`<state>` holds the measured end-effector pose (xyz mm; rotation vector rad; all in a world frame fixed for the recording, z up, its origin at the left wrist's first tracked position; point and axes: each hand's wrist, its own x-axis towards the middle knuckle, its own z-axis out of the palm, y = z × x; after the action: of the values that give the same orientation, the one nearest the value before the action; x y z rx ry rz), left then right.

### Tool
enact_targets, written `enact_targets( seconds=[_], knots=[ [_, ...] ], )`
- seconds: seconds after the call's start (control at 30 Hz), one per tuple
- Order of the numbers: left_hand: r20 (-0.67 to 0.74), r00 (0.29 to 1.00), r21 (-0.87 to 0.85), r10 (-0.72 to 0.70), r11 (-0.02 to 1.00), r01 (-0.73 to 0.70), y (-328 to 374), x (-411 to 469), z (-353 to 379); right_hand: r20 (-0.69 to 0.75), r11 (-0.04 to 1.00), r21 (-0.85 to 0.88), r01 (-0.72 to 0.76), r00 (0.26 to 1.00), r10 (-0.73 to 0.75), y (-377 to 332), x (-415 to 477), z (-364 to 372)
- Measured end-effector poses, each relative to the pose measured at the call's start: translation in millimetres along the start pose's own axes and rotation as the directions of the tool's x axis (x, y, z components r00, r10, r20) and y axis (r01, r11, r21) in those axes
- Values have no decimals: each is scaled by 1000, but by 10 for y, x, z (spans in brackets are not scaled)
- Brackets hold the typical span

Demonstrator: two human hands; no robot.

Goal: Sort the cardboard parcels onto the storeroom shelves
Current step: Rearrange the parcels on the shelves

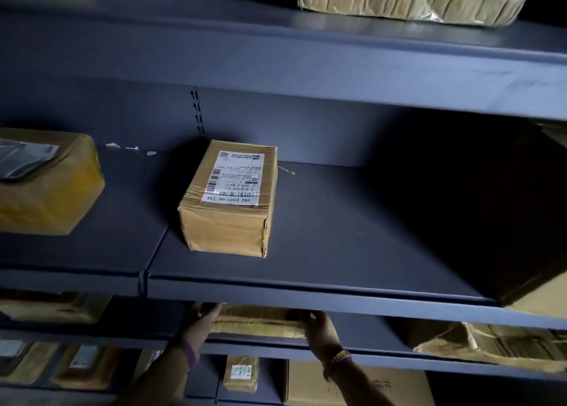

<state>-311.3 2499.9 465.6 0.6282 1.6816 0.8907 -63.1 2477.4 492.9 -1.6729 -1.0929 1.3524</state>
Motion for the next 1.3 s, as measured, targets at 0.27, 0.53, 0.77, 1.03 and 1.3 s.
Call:
enact_targets(
  seconds=[0.27,0.53,0.77,1.03,1.3],
  knots=[
    [-38,995,58,92,994,-90,5,-12,50,37,999,-35,-21,999,22,124,66,-36],
    [117,978,-28,-175,983,179,-268,-739,135,-134,988,21,-152,979,153,384,-566,-375],
    [451,871,184,-196,975,124,-294,-1420,893,-296,992,8,-128,947,125,525,-1118,-1061],
    [522,853,96,-17,995,-39,-82,-2018,2432,-432,992,77,-98,893,121,755,-1263,-2765],
    [361,932,40,-42,999,30,-70,-2332,3903,-480,983,142,-114,861,169,949,-1063,-4640]
  ],
)
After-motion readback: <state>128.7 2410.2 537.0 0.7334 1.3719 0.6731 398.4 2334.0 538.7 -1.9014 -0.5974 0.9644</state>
